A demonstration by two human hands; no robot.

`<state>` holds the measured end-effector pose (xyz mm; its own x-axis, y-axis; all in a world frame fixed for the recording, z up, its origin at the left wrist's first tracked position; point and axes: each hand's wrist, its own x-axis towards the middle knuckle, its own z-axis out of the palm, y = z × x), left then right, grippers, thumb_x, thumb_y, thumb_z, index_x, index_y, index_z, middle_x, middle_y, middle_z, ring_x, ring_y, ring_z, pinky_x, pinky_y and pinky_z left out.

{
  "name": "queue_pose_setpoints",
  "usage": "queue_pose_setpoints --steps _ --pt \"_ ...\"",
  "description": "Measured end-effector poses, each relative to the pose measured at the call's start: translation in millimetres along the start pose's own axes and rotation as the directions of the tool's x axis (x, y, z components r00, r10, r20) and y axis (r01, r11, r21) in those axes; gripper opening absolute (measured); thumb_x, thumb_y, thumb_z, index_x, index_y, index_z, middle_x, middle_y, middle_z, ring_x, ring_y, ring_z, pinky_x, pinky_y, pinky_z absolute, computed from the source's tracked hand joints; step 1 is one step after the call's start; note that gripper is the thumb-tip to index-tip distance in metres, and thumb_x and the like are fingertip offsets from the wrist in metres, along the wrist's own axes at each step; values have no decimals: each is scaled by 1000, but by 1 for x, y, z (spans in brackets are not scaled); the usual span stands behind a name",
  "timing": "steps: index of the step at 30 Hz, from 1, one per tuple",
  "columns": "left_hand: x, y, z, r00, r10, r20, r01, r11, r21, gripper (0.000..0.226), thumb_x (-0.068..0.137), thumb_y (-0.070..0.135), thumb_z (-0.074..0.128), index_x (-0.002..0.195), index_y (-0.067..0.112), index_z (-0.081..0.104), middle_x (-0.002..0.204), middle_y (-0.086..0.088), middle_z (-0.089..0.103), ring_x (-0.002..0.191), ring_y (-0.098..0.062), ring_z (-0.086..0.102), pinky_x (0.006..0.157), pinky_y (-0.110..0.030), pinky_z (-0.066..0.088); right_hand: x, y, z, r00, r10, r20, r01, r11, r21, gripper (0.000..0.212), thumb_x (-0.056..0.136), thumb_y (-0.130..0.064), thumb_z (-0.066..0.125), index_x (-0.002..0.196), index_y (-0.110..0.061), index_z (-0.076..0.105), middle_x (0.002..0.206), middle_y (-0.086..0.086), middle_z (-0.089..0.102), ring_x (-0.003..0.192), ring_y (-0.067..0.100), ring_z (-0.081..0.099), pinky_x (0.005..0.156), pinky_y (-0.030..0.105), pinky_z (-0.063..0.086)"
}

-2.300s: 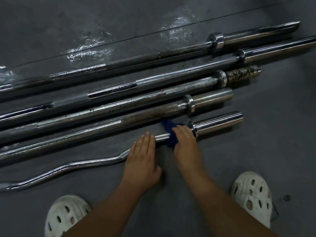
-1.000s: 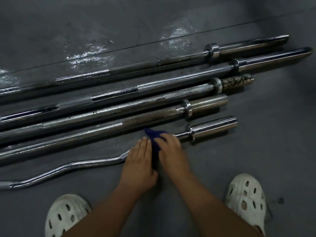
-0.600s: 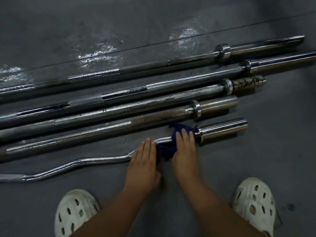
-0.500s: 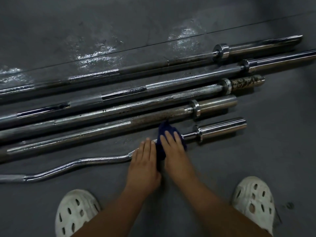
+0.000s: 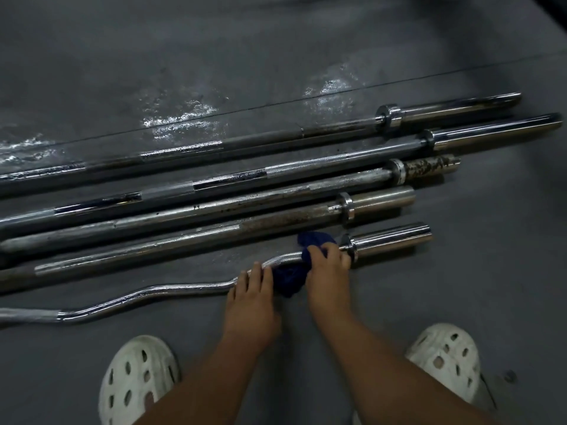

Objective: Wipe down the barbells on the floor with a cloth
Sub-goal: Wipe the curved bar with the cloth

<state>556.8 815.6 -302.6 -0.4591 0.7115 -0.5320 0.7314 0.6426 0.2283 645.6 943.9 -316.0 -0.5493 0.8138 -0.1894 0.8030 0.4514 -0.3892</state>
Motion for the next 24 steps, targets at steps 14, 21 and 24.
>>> queue_pose_setpoints --steps 14,21,24 --pt "-15 -27 12 998 69 0 -69 996 54 91 90 34 52 158 22 -8 166 -1 -13 152 -29 -1 123 -44 11 -40 16 26 991 -70 112 80 993 -90 58 74 -34 78 124 -23 52 138 8 38 122 29 42 96 37 44" --pt "-6 -22 15 998 40 -49 -38 999 38 95 88 36 53 158 19 -9 166 -4 -12 152 -32 -2 123 -45 7 6 -7 10 1000 -1 -1 1 956 293 22 74 -8 65 81 -23 51 95 1 49 82 20 51 74 34 43" --pt "-3 -18 15 998 32 -46 -29 998 50 94 89 36 53 158 18 -9 166 -7 -12 151 -34 -3 123 -48 5 5 -19 15 939 277 -204 -207 929 306 24 76 -10 65 99 -18 63 112 9 49 97 29 51 87 36 44"
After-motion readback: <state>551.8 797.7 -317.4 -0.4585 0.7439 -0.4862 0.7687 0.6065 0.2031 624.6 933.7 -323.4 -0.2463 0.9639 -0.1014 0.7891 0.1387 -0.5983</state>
